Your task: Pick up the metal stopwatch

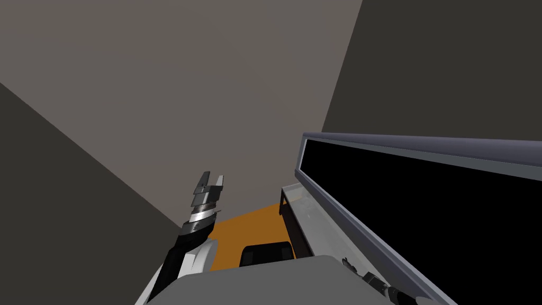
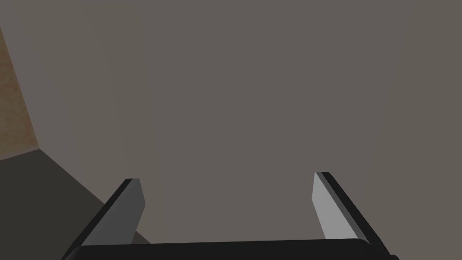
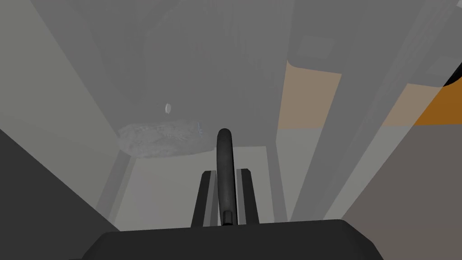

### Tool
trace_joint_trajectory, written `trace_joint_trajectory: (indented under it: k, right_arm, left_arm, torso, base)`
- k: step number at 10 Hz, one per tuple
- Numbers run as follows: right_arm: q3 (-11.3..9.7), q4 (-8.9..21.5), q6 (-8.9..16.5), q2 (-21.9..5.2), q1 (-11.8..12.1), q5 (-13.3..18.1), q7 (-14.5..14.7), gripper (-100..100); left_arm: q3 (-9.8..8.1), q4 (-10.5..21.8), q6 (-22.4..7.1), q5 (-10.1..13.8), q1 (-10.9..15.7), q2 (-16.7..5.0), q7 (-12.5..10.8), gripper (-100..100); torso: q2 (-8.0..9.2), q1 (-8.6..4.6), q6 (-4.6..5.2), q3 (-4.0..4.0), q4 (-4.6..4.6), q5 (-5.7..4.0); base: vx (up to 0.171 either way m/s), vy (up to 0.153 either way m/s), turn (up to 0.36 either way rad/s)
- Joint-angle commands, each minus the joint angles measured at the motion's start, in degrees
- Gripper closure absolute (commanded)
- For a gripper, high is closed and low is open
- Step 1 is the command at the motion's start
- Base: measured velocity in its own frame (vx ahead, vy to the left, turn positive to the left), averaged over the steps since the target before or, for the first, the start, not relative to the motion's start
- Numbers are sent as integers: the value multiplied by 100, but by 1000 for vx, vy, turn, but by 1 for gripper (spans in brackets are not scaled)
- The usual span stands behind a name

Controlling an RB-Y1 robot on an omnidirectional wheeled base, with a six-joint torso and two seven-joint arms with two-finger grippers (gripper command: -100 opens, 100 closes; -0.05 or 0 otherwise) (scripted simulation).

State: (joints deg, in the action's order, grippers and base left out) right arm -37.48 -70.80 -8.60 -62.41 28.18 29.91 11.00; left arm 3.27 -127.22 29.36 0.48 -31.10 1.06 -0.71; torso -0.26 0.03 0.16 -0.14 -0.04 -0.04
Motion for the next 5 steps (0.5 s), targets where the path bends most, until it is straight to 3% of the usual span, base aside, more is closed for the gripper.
trace_joint_trajectory:
  k: [1,3,4,5]
  right_arm:
    - [5,-153,-19,-186,71,-23,-60,100]
    - [8,-314,-47,-393,141,-45,-121,100]
    - [2,-229,-45,-307,101,-32,-91,100]
    - [0,-235,-49,-317,103,-34,-98,0]
  left_arm:
    - [0,0,0,0,0,0,0,0]
    - [0,0,0,0,0,0,0,0]
    - [0,0,0,0,0,0,0,0]
    - [0,0,0,0,1,0,0,0]
  torso:
    - [0,0,0,0,0,0]
    - [-1,9,0,-1,-1,1]
    - [-2,9,-1,-2,-1,1]
    - [-1,3,-3,-1,0,-2]
  base:
    - [19,31,-89]
    - [12,30,-67]
    - [5,13,-13]
    - [0,0,0]
